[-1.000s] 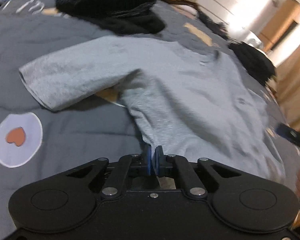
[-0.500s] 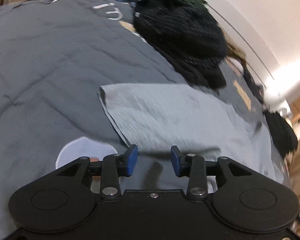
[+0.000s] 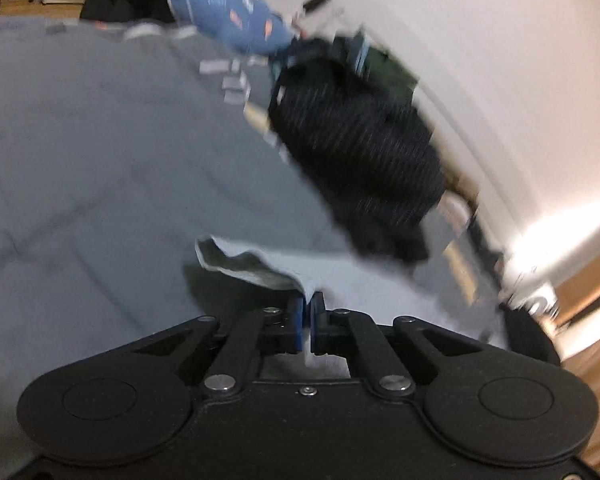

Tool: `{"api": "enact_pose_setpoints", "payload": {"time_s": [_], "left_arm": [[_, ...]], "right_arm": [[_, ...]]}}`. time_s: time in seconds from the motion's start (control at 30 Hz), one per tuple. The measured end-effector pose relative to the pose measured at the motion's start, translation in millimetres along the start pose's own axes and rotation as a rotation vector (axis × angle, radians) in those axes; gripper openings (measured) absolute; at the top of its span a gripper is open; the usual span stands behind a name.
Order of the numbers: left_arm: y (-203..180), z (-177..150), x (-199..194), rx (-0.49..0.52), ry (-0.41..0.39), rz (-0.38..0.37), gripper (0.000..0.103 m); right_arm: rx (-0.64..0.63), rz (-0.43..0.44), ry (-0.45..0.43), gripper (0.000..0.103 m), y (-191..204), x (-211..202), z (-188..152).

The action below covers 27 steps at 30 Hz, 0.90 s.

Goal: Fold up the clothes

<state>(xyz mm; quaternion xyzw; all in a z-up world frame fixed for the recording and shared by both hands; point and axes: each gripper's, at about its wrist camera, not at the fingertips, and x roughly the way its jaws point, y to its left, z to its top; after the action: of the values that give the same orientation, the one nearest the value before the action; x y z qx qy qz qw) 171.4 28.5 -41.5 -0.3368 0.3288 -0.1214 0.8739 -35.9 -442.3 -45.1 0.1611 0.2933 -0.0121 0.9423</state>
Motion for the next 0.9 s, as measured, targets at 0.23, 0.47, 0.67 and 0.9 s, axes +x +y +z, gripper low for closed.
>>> {"api": "enact_pose_setpoints", "payload": {"time_s": [0.23, 0.47, 0.67, 0.9], "left_arm": [[15.1, 12.4, -16.5, 0.057, 0.035, 0.172, 0.006], [-2.0, -25.3, 8.2, 0.291, 0.235, 0.099, 0.034], [-28.5, -61.4, 16.8, 0.613, 0.235, 0.164, 0.046], [-35.8, -91.3, 41.3, 0.876, 0.199, 0.272, 0.047]], "right_arm": [[-0.008, 0.007, 0.004, 0.067, 3.2, 0.2, -0.9], [-0.02, 0.01, 0.013, 0.067, 9.4, 1.2, -2.4], [-0.023, 0.014, 0.023, 0.067, 8.6, 2.6, -3.2], [-0.012, 0.014, 0.016, 0.067, 6.1, 0.7, -1.4]]}}
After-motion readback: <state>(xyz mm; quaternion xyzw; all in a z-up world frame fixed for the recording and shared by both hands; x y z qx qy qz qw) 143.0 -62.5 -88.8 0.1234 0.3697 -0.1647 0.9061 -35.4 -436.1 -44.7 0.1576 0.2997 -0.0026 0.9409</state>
